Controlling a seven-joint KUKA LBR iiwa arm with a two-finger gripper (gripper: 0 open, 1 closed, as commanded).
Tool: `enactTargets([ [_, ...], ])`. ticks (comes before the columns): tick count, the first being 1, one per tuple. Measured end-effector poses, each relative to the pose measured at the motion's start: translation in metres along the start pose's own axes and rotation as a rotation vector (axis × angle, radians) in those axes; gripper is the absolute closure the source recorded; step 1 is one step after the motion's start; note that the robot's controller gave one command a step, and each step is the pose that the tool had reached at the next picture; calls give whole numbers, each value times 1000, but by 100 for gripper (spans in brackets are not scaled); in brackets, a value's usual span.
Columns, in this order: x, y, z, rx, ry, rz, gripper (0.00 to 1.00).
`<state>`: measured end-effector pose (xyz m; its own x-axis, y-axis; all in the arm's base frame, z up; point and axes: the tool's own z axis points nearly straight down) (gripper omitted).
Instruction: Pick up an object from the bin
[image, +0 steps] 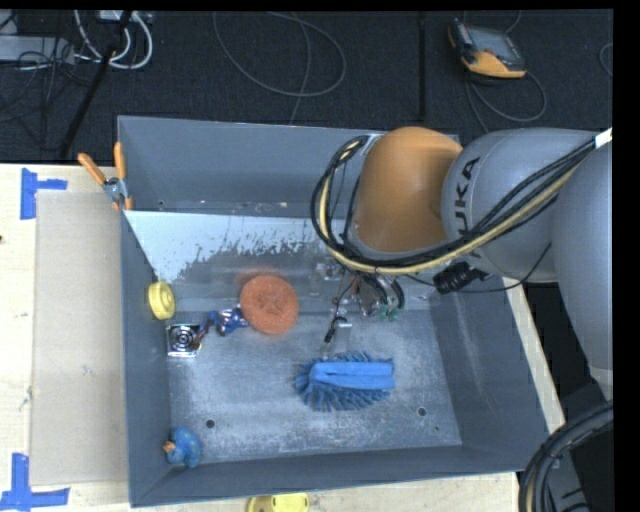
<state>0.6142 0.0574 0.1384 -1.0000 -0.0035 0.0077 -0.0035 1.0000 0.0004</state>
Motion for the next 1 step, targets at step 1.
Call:
enactTargets([
  [1,-2,0,-5,0,-7,1,0],
])
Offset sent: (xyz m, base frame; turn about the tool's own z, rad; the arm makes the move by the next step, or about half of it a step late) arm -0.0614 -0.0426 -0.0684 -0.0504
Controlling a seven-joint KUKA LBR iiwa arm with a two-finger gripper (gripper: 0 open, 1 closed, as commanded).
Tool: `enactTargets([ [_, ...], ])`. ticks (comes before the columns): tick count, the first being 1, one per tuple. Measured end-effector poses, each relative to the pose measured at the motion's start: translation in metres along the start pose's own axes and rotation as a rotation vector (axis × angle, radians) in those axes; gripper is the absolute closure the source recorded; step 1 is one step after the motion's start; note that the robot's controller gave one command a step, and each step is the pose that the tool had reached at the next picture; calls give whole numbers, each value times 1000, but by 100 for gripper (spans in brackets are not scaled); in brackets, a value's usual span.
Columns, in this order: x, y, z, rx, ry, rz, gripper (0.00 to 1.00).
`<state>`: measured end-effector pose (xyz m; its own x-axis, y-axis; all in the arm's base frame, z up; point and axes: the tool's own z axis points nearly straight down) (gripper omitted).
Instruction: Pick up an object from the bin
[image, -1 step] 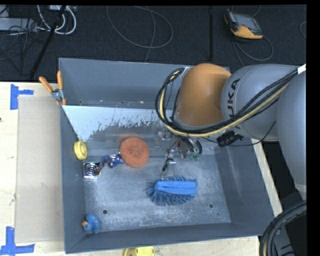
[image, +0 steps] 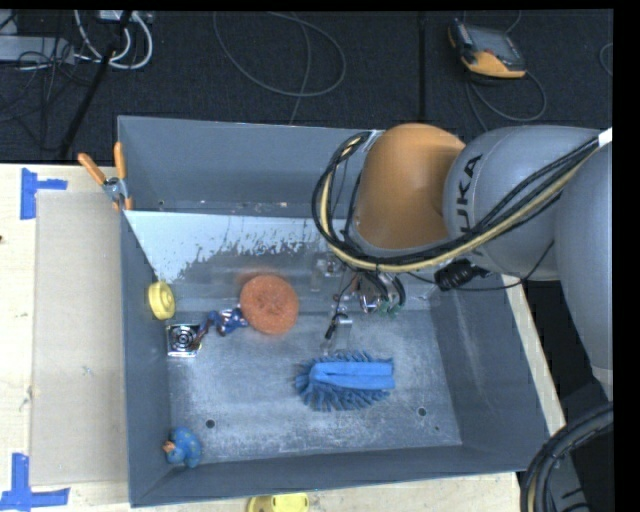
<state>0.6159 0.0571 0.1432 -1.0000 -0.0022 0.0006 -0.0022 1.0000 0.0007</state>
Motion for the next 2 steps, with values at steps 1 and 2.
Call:
enactTargets([
  [1,65,-42,75,0,4,-50,0],
  [2,84,-35,17,0,1,57,0],
])
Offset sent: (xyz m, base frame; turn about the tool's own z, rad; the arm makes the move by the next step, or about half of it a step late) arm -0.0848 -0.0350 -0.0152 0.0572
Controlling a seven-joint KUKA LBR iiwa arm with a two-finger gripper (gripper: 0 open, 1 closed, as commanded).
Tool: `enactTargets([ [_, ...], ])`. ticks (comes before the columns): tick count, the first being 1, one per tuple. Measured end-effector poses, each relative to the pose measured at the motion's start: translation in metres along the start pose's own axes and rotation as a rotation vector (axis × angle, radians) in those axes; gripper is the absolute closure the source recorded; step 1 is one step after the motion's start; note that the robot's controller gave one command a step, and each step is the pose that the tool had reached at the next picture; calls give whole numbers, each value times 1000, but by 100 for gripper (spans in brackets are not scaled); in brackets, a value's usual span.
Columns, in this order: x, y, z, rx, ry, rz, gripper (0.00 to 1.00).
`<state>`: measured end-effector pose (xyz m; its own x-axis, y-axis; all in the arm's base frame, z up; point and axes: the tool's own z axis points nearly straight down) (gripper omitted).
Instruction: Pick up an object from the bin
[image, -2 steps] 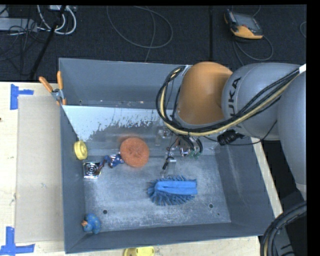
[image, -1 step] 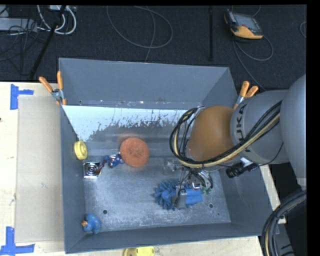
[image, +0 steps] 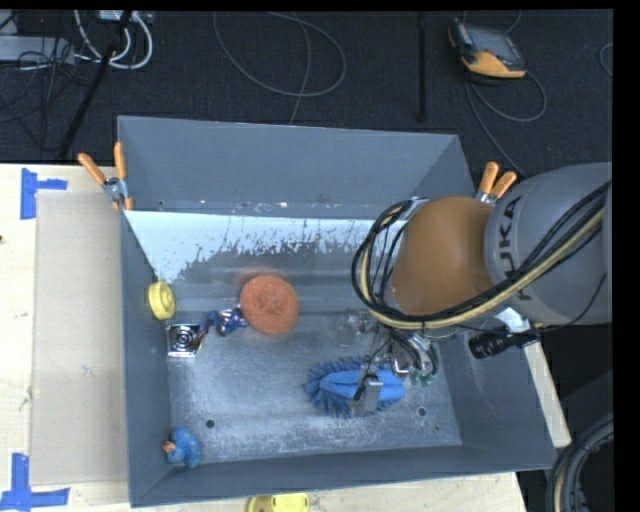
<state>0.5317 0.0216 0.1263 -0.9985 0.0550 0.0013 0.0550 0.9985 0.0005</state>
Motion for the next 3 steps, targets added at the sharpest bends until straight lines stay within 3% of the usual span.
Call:
enactTargets([
  [1,10,2,25,1,0,-65,0],
  [2,9,-11,55,0,1,113,0],
  [3,16,-2,57,1,2,26,100],
])
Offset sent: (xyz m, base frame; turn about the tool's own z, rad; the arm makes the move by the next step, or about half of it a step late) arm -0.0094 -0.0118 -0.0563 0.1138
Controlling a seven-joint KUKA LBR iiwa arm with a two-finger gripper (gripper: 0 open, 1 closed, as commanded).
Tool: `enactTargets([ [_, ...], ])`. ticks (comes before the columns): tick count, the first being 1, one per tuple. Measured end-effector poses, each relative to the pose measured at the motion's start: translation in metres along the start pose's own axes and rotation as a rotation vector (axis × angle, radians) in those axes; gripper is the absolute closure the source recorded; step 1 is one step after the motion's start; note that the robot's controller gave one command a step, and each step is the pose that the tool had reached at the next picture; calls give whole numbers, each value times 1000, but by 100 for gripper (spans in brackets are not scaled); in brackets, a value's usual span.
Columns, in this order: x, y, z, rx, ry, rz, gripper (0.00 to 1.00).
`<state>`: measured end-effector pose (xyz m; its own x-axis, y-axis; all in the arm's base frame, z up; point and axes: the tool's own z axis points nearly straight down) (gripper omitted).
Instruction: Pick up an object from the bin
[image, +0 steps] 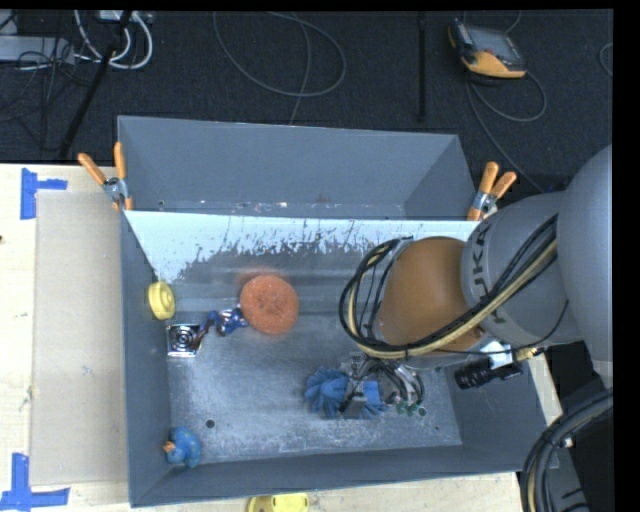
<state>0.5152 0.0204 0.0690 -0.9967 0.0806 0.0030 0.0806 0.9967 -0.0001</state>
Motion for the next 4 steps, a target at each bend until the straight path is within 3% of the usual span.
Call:
enactTargets([
  [4,0,0,-30,0,-2,1,100],
])
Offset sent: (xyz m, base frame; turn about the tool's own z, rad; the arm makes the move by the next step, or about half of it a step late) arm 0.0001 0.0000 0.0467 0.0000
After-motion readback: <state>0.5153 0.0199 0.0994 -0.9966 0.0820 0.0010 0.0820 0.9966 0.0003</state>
